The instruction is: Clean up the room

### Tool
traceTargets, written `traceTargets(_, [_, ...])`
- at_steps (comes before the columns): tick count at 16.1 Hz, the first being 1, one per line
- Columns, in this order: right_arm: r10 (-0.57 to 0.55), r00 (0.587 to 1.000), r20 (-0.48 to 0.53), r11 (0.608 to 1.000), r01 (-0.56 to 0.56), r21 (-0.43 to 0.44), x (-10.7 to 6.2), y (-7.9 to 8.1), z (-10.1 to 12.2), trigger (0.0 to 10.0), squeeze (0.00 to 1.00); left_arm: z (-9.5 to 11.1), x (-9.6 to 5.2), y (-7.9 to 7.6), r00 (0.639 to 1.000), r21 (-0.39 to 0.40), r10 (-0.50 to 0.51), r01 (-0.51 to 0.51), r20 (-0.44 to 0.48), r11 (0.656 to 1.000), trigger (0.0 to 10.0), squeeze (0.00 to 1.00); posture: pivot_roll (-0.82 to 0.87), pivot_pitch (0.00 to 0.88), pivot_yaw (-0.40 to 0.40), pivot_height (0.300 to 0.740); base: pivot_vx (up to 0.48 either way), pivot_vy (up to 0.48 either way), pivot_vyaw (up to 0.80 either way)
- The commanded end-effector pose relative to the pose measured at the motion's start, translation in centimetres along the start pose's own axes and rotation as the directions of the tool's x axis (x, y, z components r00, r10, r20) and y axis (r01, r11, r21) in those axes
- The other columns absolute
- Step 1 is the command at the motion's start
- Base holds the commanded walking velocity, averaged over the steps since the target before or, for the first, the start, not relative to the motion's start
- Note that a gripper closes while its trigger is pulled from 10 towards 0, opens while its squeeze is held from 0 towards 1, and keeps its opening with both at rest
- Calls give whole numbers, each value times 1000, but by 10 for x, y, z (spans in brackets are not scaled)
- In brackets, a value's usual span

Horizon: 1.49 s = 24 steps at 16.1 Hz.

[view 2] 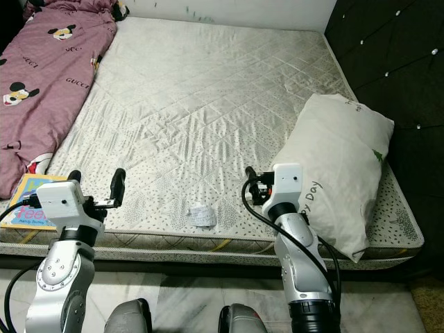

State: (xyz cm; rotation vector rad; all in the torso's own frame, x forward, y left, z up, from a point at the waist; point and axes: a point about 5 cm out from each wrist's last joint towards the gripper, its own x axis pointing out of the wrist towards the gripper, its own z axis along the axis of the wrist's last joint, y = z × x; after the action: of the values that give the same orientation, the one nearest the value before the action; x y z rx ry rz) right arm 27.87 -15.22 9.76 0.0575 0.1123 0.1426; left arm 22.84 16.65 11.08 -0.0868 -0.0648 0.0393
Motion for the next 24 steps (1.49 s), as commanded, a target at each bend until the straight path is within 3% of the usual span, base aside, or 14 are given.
traceTargets(1, [2,1000,4,1000,-2,4,-1,-2,2,10000,0,3,0,-1,1000,1,5,-5,6,1000,10000,0,-13,152,-58,691,0,0,0])
traceTargets(11, [31,999,-9,1000,-31,-5,2,1,2,10000,0,5,5,-3,1000,3,21,-21,10,1000,10000,0,-20,156,-63,581,0,0,0])
traceTargets(21, [168,985,-33,985,-169,-19,12,15,-2,10000,0,7,7,-2,998,3,56,-56,23,998,10000,0,-15,158,-69,581,0,0,0])
traceTargets(24, [183,983,-30,983,-184,-20,13,16,-3,10000,0,6,7,-2,999,-2,50,-50,22,999,10000,0,-16,157,-69,551,0,0,0])
